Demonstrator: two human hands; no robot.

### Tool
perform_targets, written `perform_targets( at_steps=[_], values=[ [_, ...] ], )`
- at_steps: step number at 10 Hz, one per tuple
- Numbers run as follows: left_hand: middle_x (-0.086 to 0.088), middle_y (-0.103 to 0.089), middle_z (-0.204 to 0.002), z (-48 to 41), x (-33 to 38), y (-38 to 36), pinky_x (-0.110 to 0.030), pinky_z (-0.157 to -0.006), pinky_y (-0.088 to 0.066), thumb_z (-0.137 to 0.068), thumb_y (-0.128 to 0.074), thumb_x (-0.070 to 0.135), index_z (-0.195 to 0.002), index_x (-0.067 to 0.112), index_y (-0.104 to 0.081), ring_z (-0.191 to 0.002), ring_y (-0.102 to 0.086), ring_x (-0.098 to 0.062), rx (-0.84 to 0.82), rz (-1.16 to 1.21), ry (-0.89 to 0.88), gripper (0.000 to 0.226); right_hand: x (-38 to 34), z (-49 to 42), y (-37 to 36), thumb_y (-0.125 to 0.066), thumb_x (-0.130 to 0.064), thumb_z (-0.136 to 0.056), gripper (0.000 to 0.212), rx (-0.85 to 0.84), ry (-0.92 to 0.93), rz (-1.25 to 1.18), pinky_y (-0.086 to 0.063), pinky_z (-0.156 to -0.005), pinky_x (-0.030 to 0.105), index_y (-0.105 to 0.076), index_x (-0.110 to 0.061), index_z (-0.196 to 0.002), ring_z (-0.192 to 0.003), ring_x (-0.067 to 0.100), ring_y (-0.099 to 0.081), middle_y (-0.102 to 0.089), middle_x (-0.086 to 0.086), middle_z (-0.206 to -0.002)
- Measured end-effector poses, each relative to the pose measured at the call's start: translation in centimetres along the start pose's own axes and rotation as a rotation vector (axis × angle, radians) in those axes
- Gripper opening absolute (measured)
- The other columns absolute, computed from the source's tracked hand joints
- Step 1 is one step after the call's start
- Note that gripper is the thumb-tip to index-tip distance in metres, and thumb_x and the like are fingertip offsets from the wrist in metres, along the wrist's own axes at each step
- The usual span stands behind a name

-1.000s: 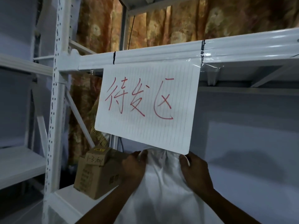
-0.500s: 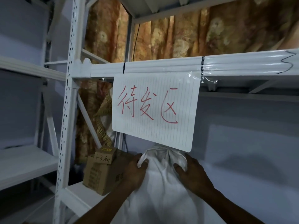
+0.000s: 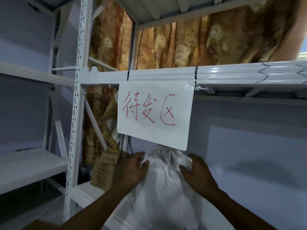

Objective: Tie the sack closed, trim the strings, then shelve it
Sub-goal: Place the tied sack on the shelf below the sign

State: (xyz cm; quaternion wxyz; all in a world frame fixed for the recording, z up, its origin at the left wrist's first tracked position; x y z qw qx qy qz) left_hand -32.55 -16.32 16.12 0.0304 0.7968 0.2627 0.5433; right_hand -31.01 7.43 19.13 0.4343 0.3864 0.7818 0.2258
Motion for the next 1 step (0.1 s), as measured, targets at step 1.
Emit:
perform_targets(
  at_steps=[1],
  values=[
    [0.004,-0.067,-0.116,0.37,0.39,1.12,-0.049,-0.09,-0.057,-0.076,-0.064,0.054,-0.116,0.05,-0.056,-0.106,-0.065,-0.021,-0.027,0.127,0.008,0.04,-0.78,0.77,1.84,-0.06,-0.037,-0.092,0.054,0.053,0.006,-0.051,-0.041,-0.098,0.028,-0.045,-0.014,-0.139,-0.123,0.024,-0.054,-0.051,0.008,-0.137]
  ],
)
Point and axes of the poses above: each hand's wrist, its own z-axis away from the middle knuckle, its own y-axis out of the back of the hand, x = y × z, the point moved 4 cm from there along -z, towards the middle knuckle
